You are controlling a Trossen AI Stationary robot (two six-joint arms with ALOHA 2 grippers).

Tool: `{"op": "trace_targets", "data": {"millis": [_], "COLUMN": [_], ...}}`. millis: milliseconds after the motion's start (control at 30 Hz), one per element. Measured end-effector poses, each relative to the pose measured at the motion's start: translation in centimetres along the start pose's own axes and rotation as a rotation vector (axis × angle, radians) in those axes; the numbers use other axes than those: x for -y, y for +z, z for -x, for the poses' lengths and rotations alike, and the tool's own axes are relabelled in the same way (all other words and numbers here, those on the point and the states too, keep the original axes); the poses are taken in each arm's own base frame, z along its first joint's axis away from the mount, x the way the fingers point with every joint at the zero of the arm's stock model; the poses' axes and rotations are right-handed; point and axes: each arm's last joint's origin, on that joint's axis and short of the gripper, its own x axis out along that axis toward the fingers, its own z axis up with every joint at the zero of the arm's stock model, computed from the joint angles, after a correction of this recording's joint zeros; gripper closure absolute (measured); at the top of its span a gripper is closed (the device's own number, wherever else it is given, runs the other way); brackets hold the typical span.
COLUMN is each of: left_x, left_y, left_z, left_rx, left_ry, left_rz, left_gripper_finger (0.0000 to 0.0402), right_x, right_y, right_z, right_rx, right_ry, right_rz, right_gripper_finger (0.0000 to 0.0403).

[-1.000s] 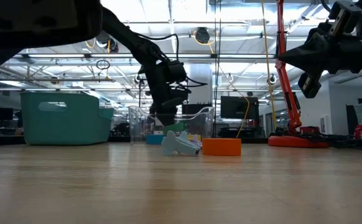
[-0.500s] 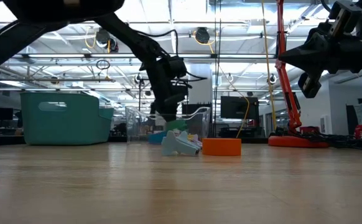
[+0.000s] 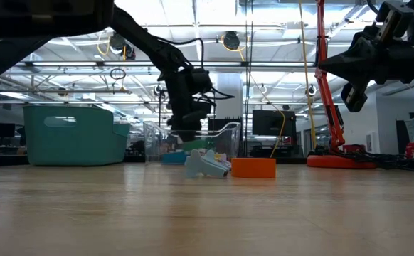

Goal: Pick and place Stapler, Stapler remover, tape
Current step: Put the green tape into the transparent bin

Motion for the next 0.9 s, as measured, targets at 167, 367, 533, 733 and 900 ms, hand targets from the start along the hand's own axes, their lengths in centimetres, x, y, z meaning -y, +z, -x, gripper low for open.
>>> {"op": "trace_targets", "data": {"millis": [167,367,533,733,900], "left_x": [0.0,-0.1,0.0,0.0,0.7], "left_y": [-0.2,-0.2,-0.1,0.5,0.9], "left_z": [-0.2,-0.2,-0.2,-0.2,0.0], "left_rx": [-0.027,-0.024,-0.019,0.035,0.058], "left_ry": [0.009,0.046,0.046,0.06,0.083], "left_rz": [0.015,0.042,0.043,0.036,-0.038], "left_gripper_finger": [0.0359,0.0328,0.0332,0.0341,0.0362], "right_x": [0.0,0.0,0.0,0.0,0.0], "right_y": [0.0,0.0,0.0,0.0,0.0], "right_z": [0.0,0.0,0.0,0.0,0.0], "right_rx": [0.0,0.0,0.0,0.0,0.0], "right_ry": [0.0,0.0,0.0,0.0,0.0], "right_rz": [0.0,0.0,0.0,0.0,0.0], "right_gripper_finger": [0.0399,0.0399,0.0399,0.0399,0.0399]}}
